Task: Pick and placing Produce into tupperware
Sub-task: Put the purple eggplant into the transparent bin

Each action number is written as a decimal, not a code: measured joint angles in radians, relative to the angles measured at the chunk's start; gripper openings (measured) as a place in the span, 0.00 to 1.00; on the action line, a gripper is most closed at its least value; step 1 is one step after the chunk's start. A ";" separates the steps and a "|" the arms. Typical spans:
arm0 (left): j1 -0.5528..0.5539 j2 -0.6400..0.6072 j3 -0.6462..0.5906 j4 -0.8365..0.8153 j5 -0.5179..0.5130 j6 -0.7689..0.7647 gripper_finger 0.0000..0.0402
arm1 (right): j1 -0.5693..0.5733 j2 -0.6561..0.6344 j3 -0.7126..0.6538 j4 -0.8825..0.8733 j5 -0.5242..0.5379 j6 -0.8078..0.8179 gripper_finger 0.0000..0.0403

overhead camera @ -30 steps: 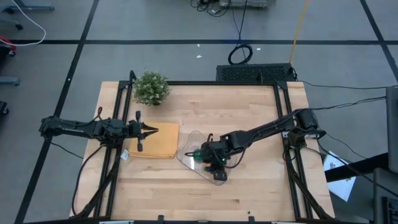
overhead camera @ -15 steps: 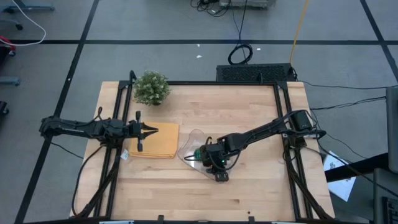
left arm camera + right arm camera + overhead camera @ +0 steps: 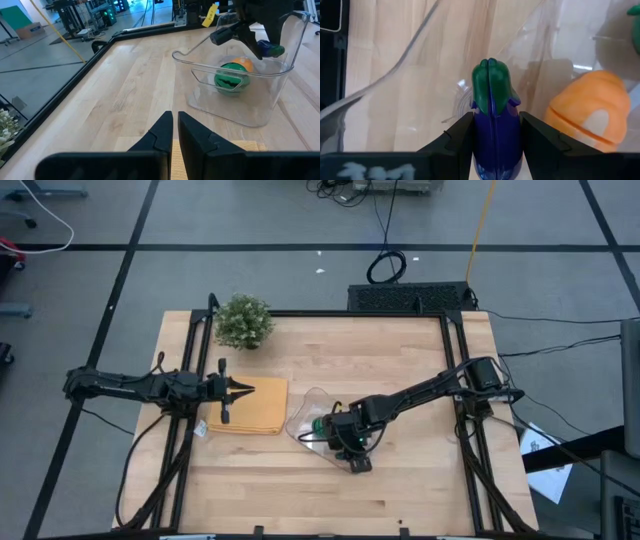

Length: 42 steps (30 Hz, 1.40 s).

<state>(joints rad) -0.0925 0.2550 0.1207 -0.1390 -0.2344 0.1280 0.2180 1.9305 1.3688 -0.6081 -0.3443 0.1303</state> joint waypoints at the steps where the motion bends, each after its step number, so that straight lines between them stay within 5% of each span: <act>1: 0.000 0.000 0.000 0.000 0.000 0.000 0.08 | 0.000 0.000 0.000 -0.003 0.000 -0.001 0.32; 28: 0.000 0.000 0.000 0.000 0.000 -0.002 0.08 | 0.013 0.000 0.000 -0.010 0.002 -0.282 0.32; 42: 0.000 0.000 0.000 0.000 0.000 -0.002 0.08 | 0.008 0.000 0.000 0.099 -0.027 -0.036 0.32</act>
<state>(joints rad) -0.0925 0.2550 0.1207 -0.1390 -0.2344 0.1261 0.2260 1.9305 1.3689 -0.5092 -0.3710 0.0944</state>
